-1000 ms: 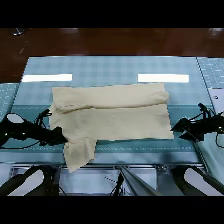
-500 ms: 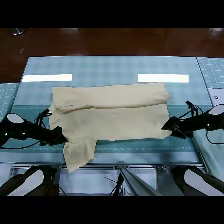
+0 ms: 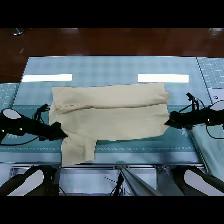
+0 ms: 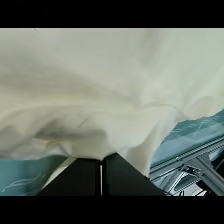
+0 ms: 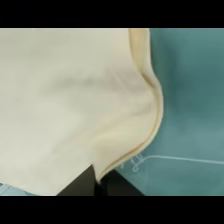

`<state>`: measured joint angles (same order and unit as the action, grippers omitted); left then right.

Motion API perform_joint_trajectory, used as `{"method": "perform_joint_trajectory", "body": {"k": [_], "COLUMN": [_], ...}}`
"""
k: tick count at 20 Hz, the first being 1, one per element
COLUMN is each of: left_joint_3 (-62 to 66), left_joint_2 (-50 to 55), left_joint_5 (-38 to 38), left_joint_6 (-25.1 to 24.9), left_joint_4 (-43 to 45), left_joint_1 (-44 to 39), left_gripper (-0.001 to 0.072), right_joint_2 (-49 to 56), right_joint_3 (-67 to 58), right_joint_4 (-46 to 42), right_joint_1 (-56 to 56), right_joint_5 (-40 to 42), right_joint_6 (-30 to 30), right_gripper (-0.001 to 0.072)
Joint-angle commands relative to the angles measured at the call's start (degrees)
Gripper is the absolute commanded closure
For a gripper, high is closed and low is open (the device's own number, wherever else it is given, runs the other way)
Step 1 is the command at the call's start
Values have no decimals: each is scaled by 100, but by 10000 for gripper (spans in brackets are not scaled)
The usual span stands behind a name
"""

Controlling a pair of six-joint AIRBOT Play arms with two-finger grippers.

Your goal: Fold the shirts.

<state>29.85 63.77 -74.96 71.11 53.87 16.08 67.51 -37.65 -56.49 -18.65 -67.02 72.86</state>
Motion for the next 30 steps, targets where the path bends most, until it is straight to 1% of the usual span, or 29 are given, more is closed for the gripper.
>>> {"method": "perform_joint_trajectory", "body": {"k": [1, 5, 9, 12, 14, 17, 20, 24, 25, 26, 27, 28, 30], "left_joint_3": [774, 1930, 3130, 4124, 4837, 5744, 6334, 6443, 6443, 6443, 6446, 6505, 6710], "left_joint_2": [26, 660, 1821, 2597, 3045, 3676, 4210, 4597, 4664, 4701, 4712, 4706, 4577], "left_joint_5": [-133, -313, -317, -348, -415, -599, -664, -682, -702, -752, -916, -1163, -1821], "left_joint_6": [-59, 11, 63, 420, 577, 623, 765, 761, 761, 763, 761, 765, 1025], "left_joint_4": [-293, -352, -717, -721, -721, -721, -721, -717, -717, -717, -669, -455, 570], "left_joint_1": [-2, 33, -175, -214, -212, -262, -264, -260, -264, -275, -275, -234, 4], "left_gripper": [689, 688, 688, 688, 688, 688, 688, 688, 682, 497, 18, 2, 3], "right_joint_2": [127, 798, 1733, 2387, 2706, 3069, 3340, 3528, 3569, 3591, 3582, 3585, 3582], "right_joint_3": [-754, -1974, -3049, -3700, -4044, -4347, -4457, -4454, -4454, -4454, -4459, -4535, -4852], "right_joint_4": [55, 457, 697, 715, 713, 811, 999, 1200, 1228, 1255, 1255, 1224, 1056], "right_joint_1": [2, 37, 389, 459, 459, 492, 531, 531, 531, 527, 525, 457, 136], "right_joint_5": [-142, -203, -190, -144, -210, -214, -144, 70, 96, 157, 216, 140, -374], "right_joint_6": [-28, -31, 2, 321, 391, 404, 389, 348, 334, 334, 328, 328, 337], "right_gripper": [690, 689, 689, 689, 689, 689, 689, 689, 666, 411, 143, 84, 84]}}
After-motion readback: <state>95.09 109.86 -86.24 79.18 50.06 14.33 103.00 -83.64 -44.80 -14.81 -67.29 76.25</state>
